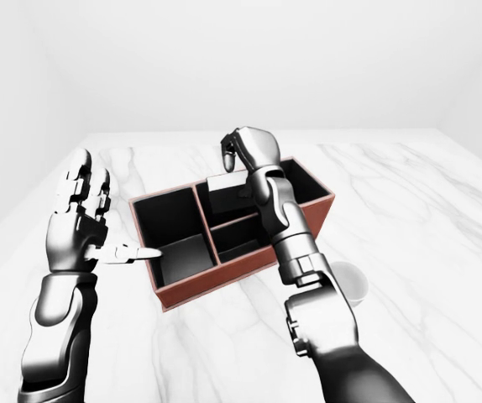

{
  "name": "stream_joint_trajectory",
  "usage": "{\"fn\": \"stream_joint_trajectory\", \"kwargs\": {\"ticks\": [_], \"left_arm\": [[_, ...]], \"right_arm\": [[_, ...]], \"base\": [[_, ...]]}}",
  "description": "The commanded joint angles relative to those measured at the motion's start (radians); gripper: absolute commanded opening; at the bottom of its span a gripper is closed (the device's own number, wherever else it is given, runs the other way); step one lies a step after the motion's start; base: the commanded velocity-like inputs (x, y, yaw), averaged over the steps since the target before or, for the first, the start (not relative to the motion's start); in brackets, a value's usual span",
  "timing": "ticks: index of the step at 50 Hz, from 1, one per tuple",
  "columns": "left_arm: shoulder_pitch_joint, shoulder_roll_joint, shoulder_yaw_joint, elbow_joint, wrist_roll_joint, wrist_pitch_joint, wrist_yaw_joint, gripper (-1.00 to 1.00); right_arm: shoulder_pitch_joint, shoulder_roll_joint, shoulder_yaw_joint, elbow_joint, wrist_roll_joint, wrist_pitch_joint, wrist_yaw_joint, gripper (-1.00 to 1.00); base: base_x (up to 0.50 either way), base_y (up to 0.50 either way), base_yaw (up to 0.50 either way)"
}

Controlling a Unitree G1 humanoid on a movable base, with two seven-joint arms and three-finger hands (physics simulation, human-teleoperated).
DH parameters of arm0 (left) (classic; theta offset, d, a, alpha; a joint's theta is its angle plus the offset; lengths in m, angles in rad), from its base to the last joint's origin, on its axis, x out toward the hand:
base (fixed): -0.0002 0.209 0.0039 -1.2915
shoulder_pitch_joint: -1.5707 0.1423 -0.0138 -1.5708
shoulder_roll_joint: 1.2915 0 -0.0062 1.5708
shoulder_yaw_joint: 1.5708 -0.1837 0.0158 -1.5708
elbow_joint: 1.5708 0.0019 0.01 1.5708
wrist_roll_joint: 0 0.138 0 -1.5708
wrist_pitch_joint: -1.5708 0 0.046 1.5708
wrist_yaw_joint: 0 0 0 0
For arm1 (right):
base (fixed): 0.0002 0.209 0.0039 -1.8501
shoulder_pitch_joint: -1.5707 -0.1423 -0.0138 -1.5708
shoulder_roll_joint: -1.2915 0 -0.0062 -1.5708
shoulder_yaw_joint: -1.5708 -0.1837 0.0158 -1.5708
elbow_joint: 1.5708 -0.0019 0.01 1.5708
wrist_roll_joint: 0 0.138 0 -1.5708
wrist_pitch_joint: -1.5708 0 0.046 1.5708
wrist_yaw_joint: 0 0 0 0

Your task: Pick up the book and place it in the front compartment of the caddy.

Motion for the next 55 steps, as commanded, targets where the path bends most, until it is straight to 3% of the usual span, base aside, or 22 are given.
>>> {"fn": "stream_joint_trajectory", "kwargs": {"ticks": [1,27,55], "left_arm": [[-0.004,0.002,0.003,0.007,-0.003,0.0,0.002,1.0],[-0.005,0.003,0.006,-0.005,-0.005,0.0,0.003,1.0],[-0.035,0.018,0.032,0.029,-0.032,0.0,0.018,1.0]], "right_arm": [[-0.027,0.006,-0.011,0.022,-0.011,0.0,-0.038,-1.0],[-0.056,0.015,0.002,0.134,-0.036,0.0,-0.113,-1.0],[-0.062,0.034,0.006,0.13,-0.038,0.0,-0.109,-1.0]], "base": [[0.0,0.0,0.0],[0.0,0.0,0.0],[0.0,0.0,0.0]]}}
